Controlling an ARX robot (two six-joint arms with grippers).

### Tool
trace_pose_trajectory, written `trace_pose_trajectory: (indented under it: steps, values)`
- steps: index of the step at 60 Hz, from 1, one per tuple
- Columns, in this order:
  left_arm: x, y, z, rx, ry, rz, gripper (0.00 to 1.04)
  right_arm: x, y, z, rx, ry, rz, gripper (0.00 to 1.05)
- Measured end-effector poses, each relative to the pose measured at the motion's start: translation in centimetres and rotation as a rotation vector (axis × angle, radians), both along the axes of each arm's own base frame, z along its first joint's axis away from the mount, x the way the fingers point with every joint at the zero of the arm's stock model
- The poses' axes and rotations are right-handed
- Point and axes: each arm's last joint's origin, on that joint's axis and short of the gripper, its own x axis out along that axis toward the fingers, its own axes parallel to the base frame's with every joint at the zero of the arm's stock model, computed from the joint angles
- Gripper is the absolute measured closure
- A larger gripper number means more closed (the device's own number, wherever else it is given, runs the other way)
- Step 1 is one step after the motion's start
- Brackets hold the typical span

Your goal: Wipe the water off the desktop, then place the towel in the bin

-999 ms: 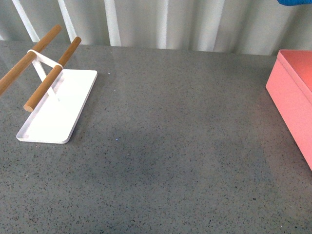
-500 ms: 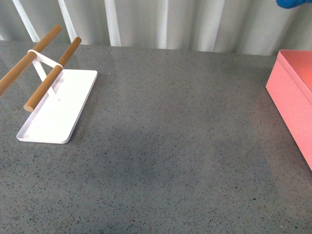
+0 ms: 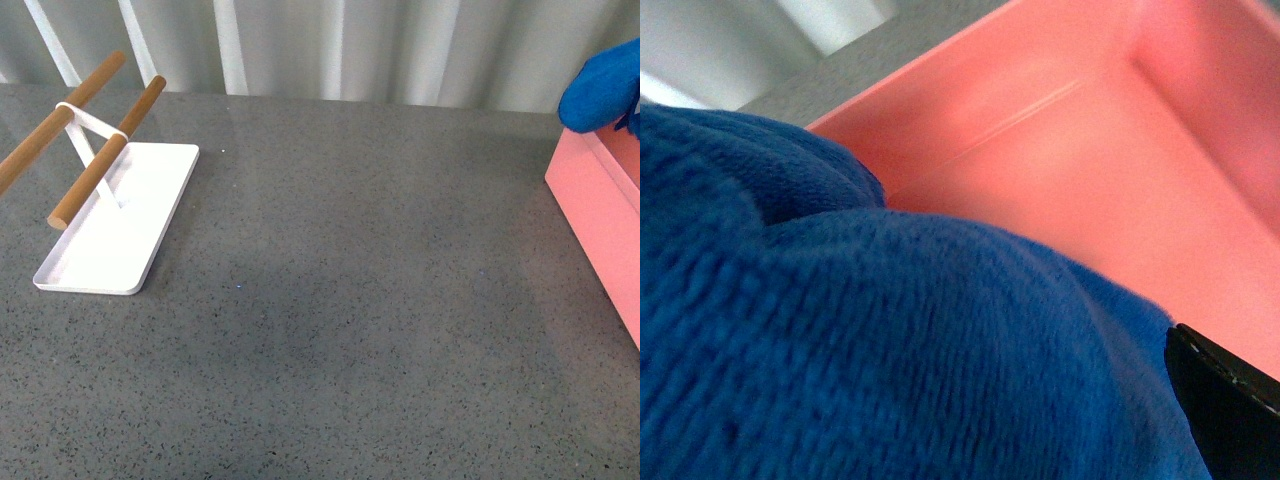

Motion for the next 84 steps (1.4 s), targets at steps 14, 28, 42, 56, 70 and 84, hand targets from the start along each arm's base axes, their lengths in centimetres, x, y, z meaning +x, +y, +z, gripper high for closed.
trace_pose_trajectory:
  steps: [14, 28, 42, 56, 70, 84]
  values:
    - [0.0, 0.0, 0.0, 0.000, 0.000, 0.000, 0.07, -0.2, 1.3, 3.2, 0.076, -0.115, 0.008, 0.07]
    - [0.0, 0.0, 0.0, 0.000, 0.000, 0.000, 0.07, 0.0, 1.2, 4.2, -0.038, -0.189, 0.011, 0.07]
    - [0.0, 0.0, 0.0, 0.000, 0.000, 0.000, 0.07, 0.0, 1.3, 4.2, -0.052, -0.187, 0.023, 0.07]
    - [0.0, 0.0, 0.0, 0.000, 0.000, 0.000, 0.07, -0.2, 1.3, 4.0, -0.020, -0.164, -0.019, 0.07]
    - [0.0, 0.0, 0.0, 0.000, 0.000, 0.000, 0.07, -0.2, 0.3, -1.6, 0.028, -0.009, -0.155, 0.07]
    - [0.0, 0.0, 0.0, 0.000, 0.000, 0.000, 0.07, -0.4, 0.1, -1.5, 0.086, -0.010, -0.141, 0.07]
